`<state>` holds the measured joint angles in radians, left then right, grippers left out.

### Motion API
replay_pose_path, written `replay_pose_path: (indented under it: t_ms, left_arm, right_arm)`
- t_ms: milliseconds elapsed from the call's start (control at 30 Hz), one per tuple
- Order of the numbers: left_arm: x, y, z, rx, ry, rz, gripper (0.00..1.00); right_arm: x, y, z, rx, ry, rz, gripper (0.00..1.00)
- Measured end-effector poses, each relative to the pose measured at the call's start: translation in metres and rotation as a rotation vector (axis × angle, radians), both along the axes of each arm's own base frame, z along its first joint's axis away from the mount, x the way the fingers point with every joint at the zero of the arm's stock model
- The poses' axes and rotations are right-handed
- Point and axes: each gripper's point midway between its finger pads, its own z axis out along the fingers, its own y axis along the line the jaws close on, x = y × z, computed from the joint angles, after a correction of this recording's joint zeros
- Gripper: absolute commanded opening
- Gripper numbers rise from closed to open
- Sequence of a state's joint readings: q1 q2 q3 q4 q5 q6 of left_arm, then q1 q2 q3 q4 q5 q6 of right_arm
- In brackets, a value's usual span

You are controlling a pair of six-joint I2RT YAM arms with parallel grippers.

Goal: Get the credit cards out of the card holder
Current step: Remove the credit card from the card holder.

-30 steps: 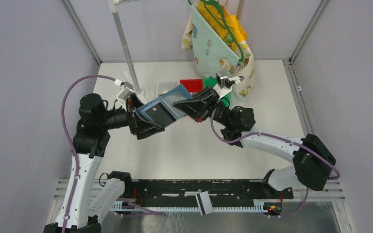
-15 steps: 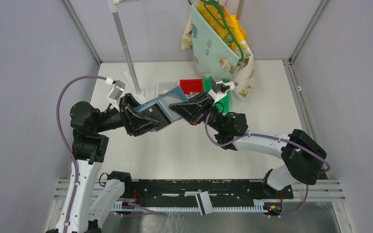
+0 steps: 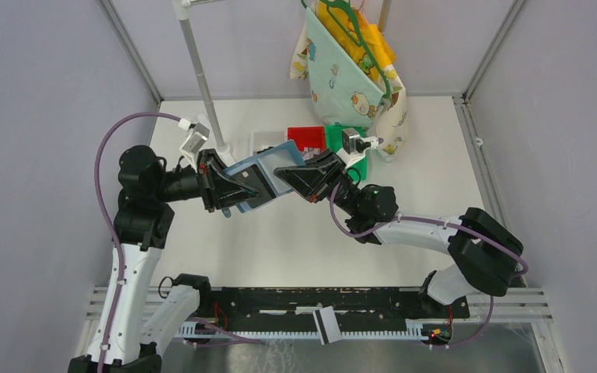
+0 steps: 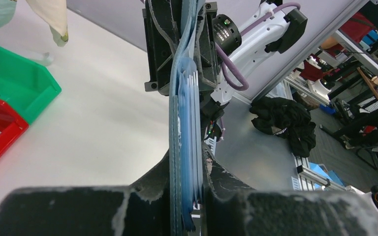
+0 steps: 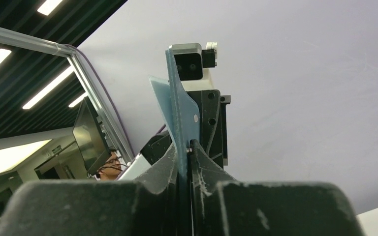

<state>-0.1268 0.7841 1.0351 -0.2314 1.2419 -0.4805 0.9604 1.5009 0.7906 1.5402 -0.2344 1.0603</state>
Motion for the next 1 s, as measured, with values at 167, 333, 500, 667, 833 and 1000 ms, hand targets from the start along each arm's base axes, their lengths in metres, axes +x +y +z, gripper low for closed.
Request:
replay_pose_path:
  t_ms: [167,333,500,667,833,1000]
  left_arm:
    - [0.004,0.001,-0.004,0.041,0.010,0.002,0.02]
    - [0.011,0.004,-0.015,0.094,0.031,0.024,0.02]
    - [0.027,0.010,-0.037,0.190,0.050,0.078,0.02]
    - [0.061,0.026,-0.085,0.383,0.124,0.166,0.02]
    - [0.081,0.039,-0.143,0.553,0.311,0.152,0.02]
    - [0.072,0.045,-0.158,0.617,0.385,0.121,0.02]
  right_arm:
    - [0.001,-0.004,-0.002,-0.013,-0.001,-0.002,0.50]
    - [0.009,-0.018,-0.002,-0.067,-0.012,-0.039,0.93]
    - [0.036,-0.045,-0.011,-0.195,-0.025,-0.198,0.98]
    - [0.044,-0.061,-0.018,-0.342,-0.077,-0.339,0.91]
    - [0.041,-0.040,-0.038,-0.445,-0.107,-0.267,0.75]
    - [0.031,-0.003,-0.089,-0.560,-0.051,-0.095,0.67]
